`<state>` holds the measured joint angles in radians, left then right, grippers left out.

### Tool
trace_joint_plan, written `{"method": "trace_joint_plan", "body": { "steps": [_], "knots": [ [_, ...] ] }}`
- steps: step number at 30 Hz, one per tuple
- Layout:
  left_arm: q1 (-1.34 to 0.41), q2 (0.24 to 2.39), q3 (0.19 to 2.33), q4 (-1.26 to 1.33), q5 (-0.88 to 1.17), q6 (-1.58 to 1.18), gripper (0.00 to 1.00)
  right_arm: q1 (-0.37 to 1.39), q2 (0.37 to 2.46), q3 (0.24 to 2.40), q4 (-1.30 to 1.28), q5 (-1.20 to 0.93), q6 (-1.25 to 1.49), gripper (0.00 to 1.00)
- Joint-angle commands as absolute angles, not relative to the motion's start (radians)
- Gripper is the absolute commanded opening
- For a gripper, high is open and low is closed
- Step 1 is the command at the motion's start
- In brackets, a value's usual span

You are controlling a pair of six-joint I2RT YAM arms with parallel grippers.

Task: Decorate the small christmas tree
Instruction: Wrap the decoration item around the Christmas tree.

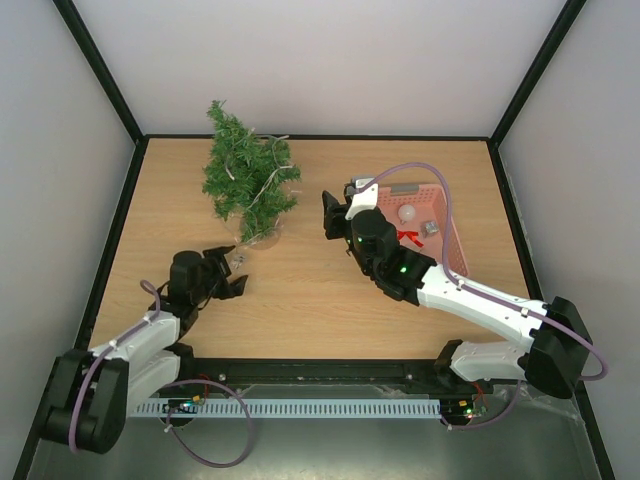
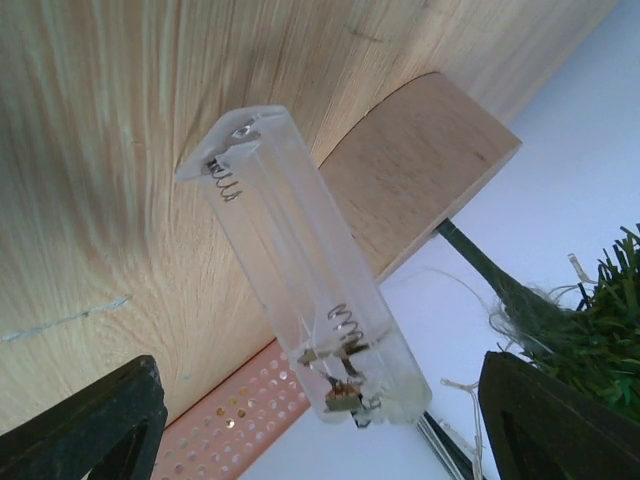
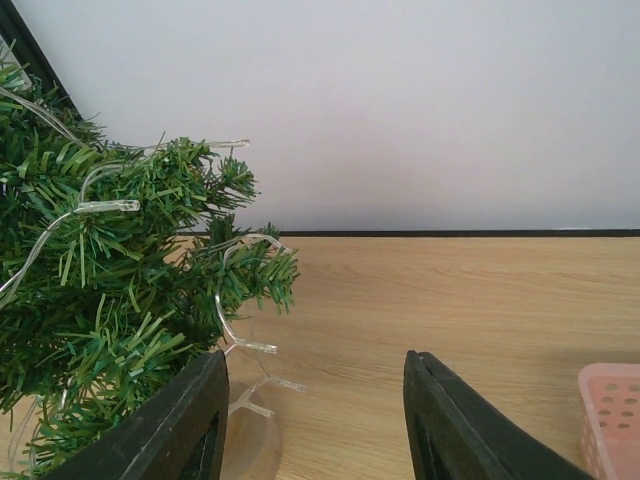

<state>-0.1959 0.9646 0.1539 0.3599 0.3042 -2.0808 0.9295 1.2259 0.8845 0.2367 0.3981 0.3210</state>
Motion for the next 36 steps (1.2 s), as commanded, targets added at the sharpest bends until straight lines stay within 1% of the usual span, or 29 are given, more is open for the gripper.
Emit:
{"method": "trace_joint_plan", "body": {
  "steps": [1,5,8,9,12,18,26,29,33,36],
  "knots": [
    [-0.207,1.060,0.144,0.586,0.255,-2.350,0.86,0.928,1.220,0.881,0.267,0.412,0.311,0.47],
    [-0.221,1.202,0.183,0.719,0.285,-2.354,0.80,0.929,1.217,0.880,0.269,0.411,0.314,0.47],
    [-0.242,1.257,0.175,0.786,0.263,-2.372,0.70,0.927,1.210,0.879,0.267,0.416,0.312,0.47],
    [-0.245,1.259,0.173,0.787,0.249,-2.374,0.64,0.927,1.207,0.879,0.265,0.420,0.311,0.47],
    [-0.245,1.218,0.156,0.750,0.198,-2.377,0.55,0.928,1.199,0.875,0.264,0.428,0.301,0.47],
    [-0.220,1.078,0.148,0.597,0.102,-2.341,0.40,0.929,1.199,0.870,0.269,0.434,0.293,0.47],
    [-0.155,0.957,0.202,0.417,0.098,-2.181,0.24,0.927,1.204,0.868,0.274,0.418,0.309,0.47],
    [-0.145,0.918,0.232,0.328,0.082,-2.123,0.16,0.927,1.196,0.867,0.272,0.416,0.313,0.47],
    [-0.141,0.894,0.242,0.315,0.073,-2.093,0.04,0.927,1.175,0.855,0.272,0.420,0.314,0.47],
    [-0.141,0.902,0.262,0.313,0.083,-2.058,0.02,0.927,1.161,0.845,0.273,0.426,0.315,0.47]
  ]
}}
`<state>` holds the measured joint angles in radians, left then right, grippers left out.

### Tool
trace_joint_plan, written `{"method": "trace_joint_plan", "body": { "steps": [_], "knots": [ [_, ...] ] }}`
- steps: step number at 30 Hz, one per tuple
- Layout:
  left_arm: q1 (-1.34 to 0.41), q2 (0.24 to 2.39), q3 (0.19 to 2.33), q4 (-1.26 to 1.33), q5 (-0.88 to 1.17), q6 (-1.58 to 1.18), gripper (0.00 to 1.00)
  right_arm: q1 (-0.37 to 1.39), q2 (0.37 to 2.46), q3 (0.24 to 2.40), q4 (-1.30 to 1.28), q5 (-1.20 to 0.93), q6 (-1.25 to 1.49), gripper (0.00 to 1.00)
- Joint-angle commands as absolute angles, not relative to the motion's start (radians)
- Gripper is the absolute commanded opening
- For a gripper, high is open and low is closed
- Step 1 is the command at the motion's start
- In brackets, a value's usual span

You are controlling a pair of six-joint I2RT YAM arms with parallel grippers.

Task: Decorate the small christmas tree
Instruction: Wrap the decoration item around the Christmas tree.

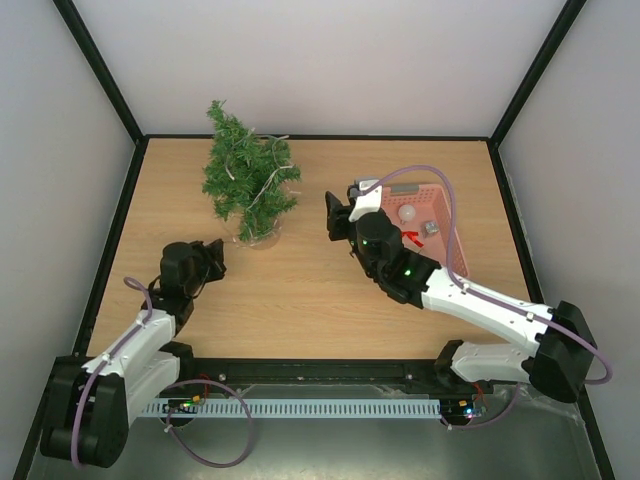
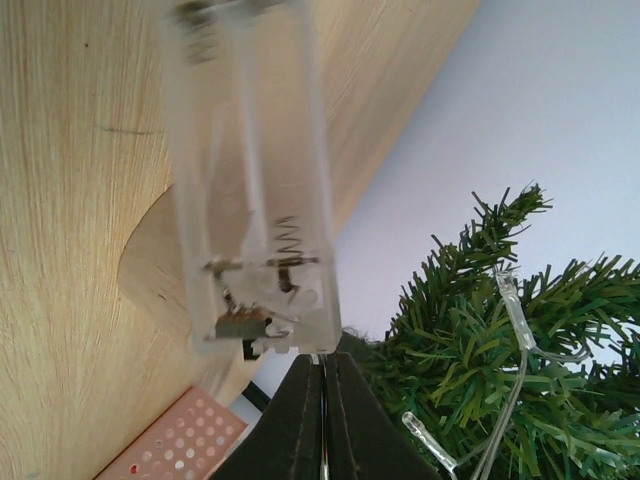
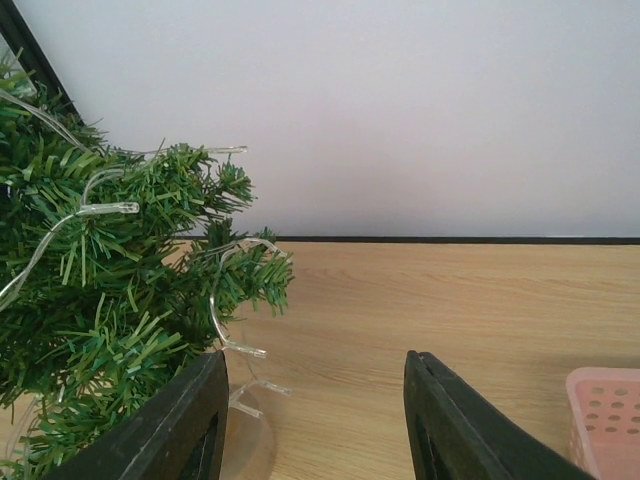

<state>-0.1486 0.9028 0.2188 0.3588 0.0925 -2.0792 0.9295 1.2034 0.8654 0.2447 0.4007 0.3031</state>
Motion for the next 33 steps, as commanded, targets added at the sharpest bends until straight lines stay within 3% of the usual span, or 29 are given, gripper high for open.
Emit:
{"method": "trace_joint_plan", "body": {
  "steps": [1,12,20,33],
  "knots": [
    [-0.141,0.906,0.269,0.314,0.088,-2.049,0.02,0.927,1.154,0.841,0.273,0.429,0.314,0.47],
    [-0.141,0.874,0.334,0.276,0.069,-1.787,0.02,0.927,1.105,0.803,0.287,0.453,0.301,0.48],
    [-0.141,0.798,0.350,0.387,0.030,-1.517,0.02,0.928,1.081,0.790,0.295,0.462,0.292,0.48],
    [-0.141,0.897,0.403,0.651,0.283,-1.255,0.02,0.927,1.062,0.783,0.300,0.470,0.290,0.48]
  ]
}}
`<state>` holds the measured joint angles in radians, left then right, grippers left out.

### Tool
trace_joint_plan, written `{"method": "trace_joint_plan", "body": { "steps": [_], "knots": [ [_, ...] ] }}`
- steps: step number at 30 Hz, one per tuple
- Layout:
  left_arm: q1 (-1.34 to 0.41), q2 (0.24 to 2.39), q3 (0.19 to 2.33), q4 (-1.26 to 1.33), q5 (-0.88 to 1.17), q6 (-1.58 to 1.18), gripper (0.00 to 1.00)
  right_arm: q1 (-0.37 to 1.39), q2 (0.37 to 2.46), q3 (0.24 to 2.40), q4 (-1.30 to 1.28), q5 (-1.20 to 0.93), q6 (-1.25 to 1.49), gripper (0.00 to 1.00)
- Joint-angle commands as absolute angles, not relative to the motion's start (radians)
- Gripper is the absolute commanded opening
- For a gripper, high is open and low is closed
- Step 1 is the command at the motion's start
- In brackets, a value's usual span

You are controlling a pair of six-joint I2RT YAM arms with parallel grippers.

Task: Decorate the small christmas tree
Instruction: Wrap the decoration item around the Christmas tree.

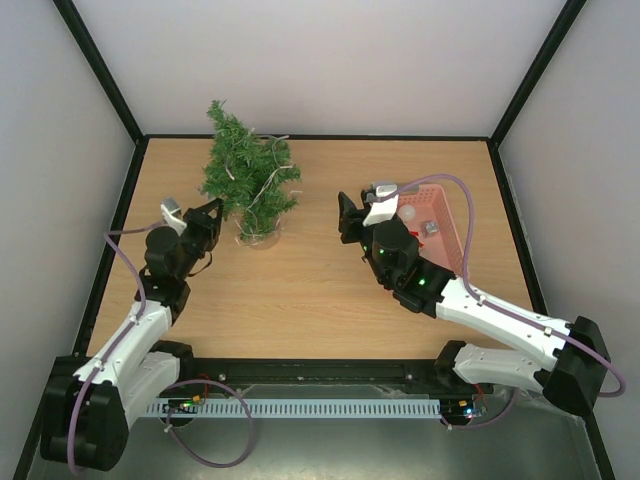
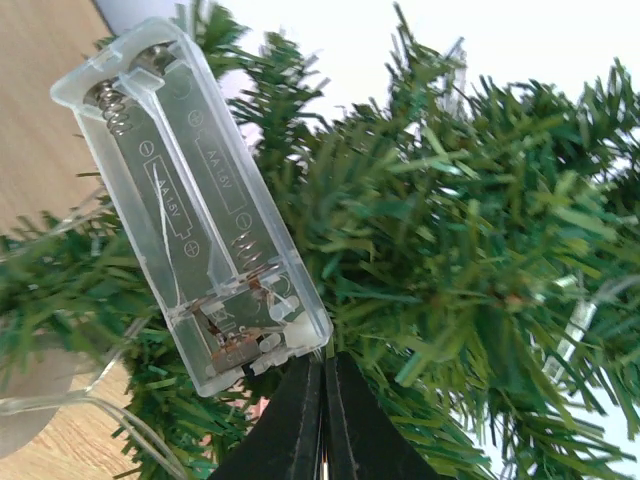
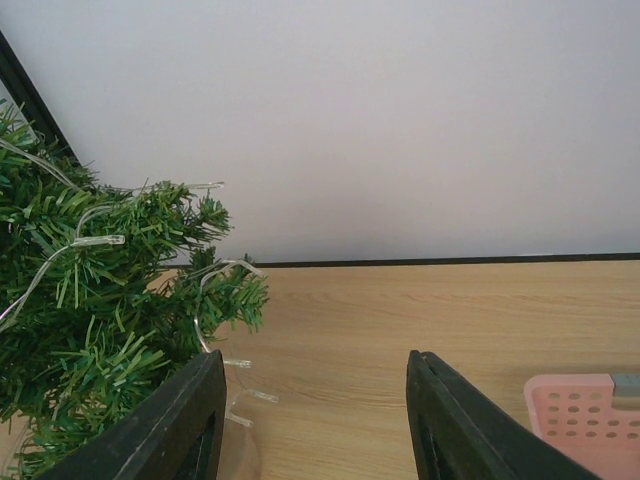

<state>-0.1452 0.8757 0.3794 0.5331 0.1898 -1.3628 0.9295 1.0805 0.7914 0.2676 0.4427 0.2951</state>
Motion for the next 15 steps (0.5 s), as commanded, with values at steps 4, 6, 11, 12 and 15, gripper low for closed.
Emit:
{"method": "trace_joint_plan", "body": {
  "steps": [4,6,11,12,15],
  "knots": [
    [-0.140,0.905,0.402,0.656,0.303,-1.230,0.02,0.927,1.059,0.784,0.299,0.472,0.293,0.48],
    [-0.141,0.909,0.400,0.656,0.311,-1.222,0.02,0.927,1.057,0.782,0.301,0.472,0.292,0.48],
    [-0.134,0.908,0.397,0.623,0.325,-1.159,0.02,0.928,1.052,0.782,0.304,0.475,0.293,0.49],
    [-0.127,0.905,0.393,0.629,0.340,-1.142,0.02,0.928,1.050,0.781,0.301,0.477,0.294,0.48],
    [-0.089,0.906,0.388,0.634,0.410,-1.101,0.02,0.927,1.040,0.778,0.301,0.483,0.292,0.49]
  ]
}}
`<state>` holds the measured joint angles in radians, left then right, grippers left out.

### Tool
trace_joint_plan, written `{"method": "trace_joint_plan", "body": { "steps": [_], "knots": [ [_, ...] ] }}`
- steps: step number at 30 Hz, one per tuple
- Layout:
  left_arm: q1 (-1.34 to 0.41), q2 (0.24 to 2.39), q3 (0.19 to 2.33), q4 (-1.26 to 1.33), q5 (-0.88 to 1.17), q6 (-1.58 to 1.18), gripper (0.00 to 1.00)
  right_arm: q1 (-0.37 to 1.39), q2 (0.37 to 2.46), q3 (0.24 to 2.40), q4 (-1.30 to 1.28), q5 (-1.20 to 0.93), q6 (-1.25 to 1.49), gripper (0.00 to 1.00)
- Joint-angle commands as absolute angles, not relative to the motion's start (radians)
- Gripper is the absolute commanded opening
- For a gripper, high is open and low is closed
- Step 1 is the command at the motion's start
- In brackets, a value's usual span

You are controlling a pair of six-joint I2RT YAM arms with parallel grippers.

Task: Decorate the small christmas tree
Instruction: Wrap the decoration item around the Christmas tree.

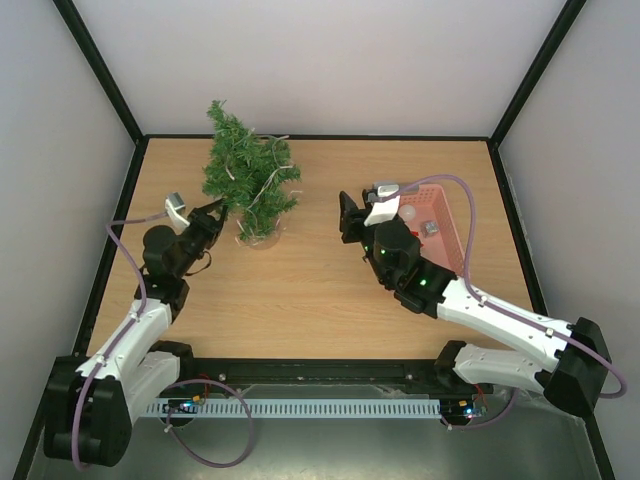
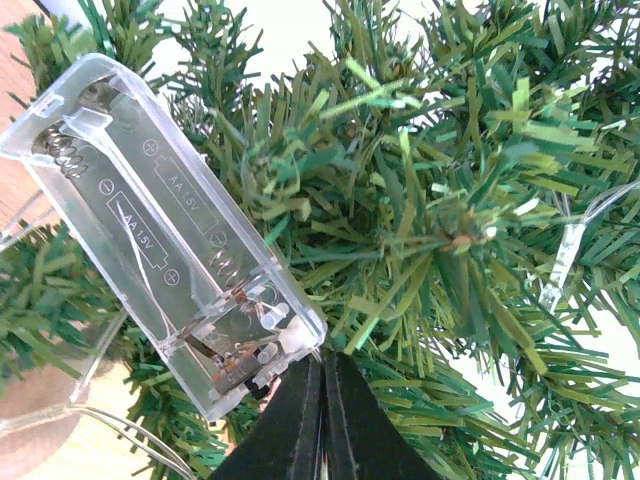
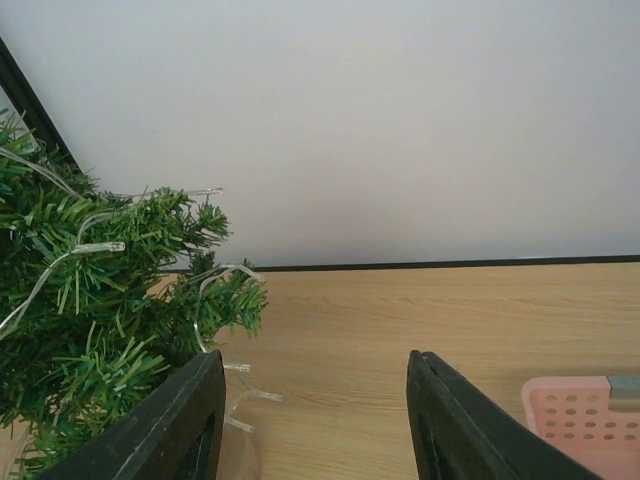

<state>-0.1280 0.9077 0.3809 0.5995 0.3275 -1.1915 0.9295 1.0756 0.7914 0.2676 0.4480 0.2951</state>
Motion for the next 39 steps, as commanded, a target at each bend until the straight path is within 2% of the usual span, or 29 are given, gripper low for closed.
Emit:
{"method": "trace_joint_plan", "body": {
  "steps": [1,23,39],
  "knots": [
    [-0.076,0.906,0.387,0.635,0.435,-1.085,0.02,0.927,1.035,0.776,0.302,0.485,0.292,0.49],
    [0.031,0.998,0.410,0.682,0.680,-0.976,0.02,0.928,1.001,0.747,0.328,0.476,0.302,0.49],
    [0.040,1.039,0.444,0.649,0.726,-0.893,0.02,0.927,0.982,0.739,0.329,0.482,0.295,0.49]
  ]
}}
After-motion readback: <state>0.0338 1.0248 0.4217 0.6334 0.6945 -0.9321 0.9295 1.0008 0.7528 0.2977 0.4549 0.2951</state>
